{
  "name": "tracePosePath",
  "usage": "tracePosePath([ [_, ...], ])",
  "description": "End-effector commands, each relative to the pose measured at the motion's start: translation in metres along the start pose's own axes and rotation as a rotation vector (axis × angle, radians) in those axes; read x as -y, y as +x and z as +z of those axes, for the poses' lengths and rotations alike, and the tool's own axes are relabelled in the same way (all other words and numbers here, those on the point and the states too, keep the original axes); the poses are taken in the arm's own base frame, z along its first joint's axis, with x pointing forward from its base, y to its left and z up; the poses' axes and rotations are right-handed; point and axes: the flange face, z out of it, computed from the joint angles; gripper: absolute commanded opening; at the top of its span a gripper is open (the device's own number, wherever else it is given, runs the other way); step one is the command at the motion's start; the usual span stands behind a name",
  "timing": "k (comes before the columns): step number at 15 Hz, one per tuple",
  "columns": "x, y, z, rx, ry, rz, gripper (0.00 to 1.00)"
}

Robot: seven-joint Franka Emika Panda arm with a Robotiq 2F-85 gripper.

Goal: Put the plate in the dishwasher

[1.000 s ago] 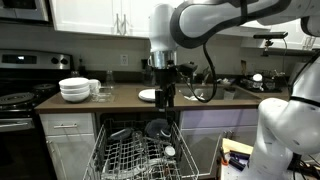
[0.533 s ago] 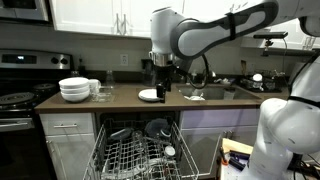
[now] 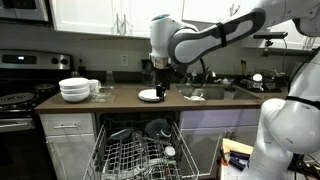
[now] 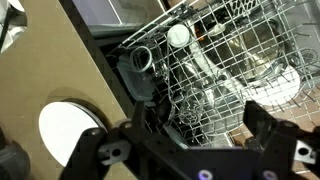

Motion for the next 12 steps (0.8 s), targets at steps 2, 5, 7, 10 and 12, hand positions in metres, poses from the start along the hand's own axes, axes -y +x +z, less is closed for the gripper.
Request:
tracePosePath([
  [2,-0.010,0.012,0.033,0.002,-0.100,0.034,1.00],
  [5,-0.024,0.025,0.065,-0.033,-0.196,0.040,1.00],
  [7,-0.035,0.036,0.085,-0.062,-0.259,0.036,1.00],
  [10,-0.049,0.050,0.109,-0.112,-0.338,0.017,1.00],
  [12,-0.058,0.058,0.124,-0.143,-0.377,0.004,1.00],
])
